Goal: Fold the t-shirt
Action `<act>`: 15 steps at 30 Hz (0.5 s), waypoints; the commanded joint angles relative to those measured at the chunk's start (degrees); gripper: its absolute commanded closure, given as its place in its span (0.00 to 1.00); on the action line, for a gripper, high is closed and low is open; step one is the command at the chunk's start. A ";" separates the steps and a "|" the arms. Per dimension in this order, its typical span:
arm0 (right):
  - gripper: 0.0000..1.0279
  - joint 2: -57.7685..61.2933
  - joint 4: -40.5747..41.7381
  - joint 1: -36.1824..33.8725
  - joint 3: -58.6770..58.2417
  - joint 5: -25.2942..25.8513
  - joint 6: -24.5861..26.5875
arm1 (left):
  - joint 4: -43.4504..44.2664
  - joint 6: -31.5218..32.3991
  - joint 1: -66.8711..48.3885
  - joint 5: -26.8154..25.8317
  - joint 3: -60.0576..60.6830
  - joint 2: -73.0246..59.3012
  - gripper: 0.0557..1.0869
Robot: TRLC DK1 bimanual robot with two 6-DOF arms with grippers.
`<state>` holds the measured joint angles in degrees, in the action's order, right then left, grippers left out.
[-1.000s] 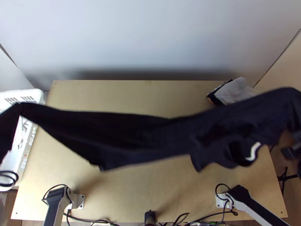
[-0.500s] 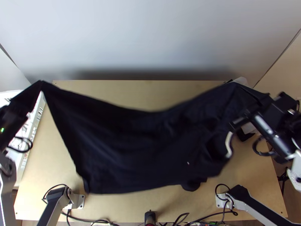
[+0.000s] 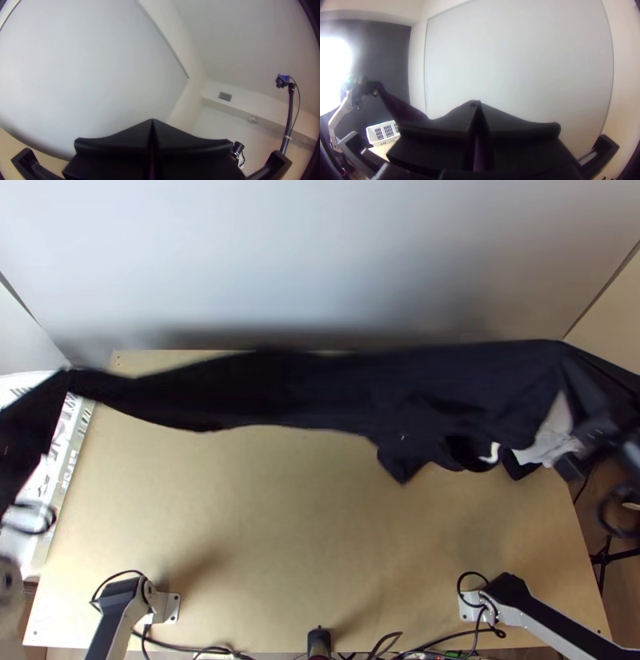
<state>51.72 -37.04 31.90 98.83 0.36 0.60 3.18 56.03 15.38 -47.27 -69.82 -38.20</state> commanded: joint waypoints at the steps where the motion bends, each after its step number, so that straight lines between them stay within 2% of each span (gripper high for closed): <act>1: 0.97 -3.74 -10.78 0.36 7.35 -0.01 -0.34 | -4.67 0.13 0.00 -2.57 -1.19 9.89 0.97; 6: 0.97 -3.82 -14.82 0.36 10.86 -0.10 -0.86 | -5.82 0.48 0.80 -3.62 -3.39 11.21 0.97; 15: 0.97 -2.15 -13.85 0.36 11.13 -0.18 -0.51 | -4.59 0.48 1.06 -3.80 -2.78 8.66 0.97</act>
<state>48.47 -50.30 32.23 108.84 0.14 -0.19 -2.07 56.55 16.14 -50.63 -72.51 -28.58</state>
